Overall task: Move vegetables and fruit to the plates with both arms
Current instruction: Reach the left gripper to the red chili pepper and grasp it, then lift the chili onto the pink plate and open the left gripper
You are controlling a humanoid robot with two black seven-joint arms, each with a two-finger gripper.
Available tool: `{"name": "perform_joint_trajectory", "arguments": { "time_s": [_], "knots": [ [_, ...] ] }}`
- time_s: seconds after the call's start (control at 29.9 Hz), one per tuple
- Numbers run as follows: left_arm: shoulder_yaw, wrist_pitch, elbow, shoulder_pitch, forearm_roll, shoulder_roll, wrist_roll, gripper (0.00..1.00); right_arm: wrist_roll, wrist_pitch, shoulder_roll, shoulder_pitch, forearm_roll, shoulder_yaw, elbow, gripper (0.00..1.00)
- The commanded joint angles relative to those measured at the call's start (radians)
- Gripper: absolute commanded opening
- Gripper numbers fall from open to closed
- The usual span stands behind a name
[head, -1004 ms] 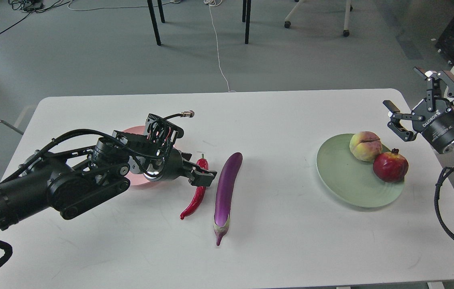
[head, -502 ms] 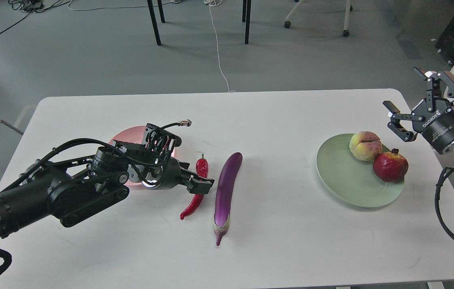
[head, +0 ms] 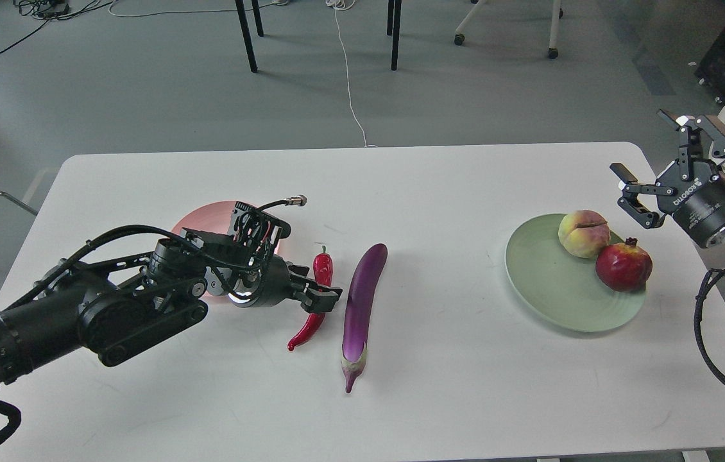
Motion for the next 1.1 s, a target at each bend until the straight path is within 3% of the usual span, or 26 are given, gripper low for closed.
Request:
{"name": "perform_joint_trajectory", "arguments": {
  "time_s": [0.0,0.1,0.33,0.7,0.9,1.07],
  "knots": [
    [0.000,-0.002,0.001,0.000,0.001,0.000,-0.002,0.53,0.000,0.000,0.000,0.000,0.000,0.000,-0.001,0.98],
    [0.000,-0.002,0.001,0.000,0.001,0.000,0.001,0.31,0.000,0.000,0.000,0.000,0.000,0.000,0.000,0.98],
    [-0.001,0.004,0.003,-0.003,0.006,0.000,0.007,0.12,0.000,0.000,0.000,0.000,-0.002,0.000,0.000,0.98],
    [-0.020,0.009,0.003,-0.098,-0.147,0.026,0.002,0.13,0.000,0.000,0.000,0.000,-0.003,-0.003,0.000,0.98],
    [-0.014,-0.002,0.003,-0.143,-0.212,0.159,-0.008,0.14,0.000,0.000,0.002,0.000,-0.003,-0.003,0.000,0.98],
    [0.000,-0.003,0.064,-0.127,-0.203,0.274,-0.050,0.14,0.000,0.000,0.003,-0.002,-0.005,-0.005,0.000,0.98]
  ]
}}
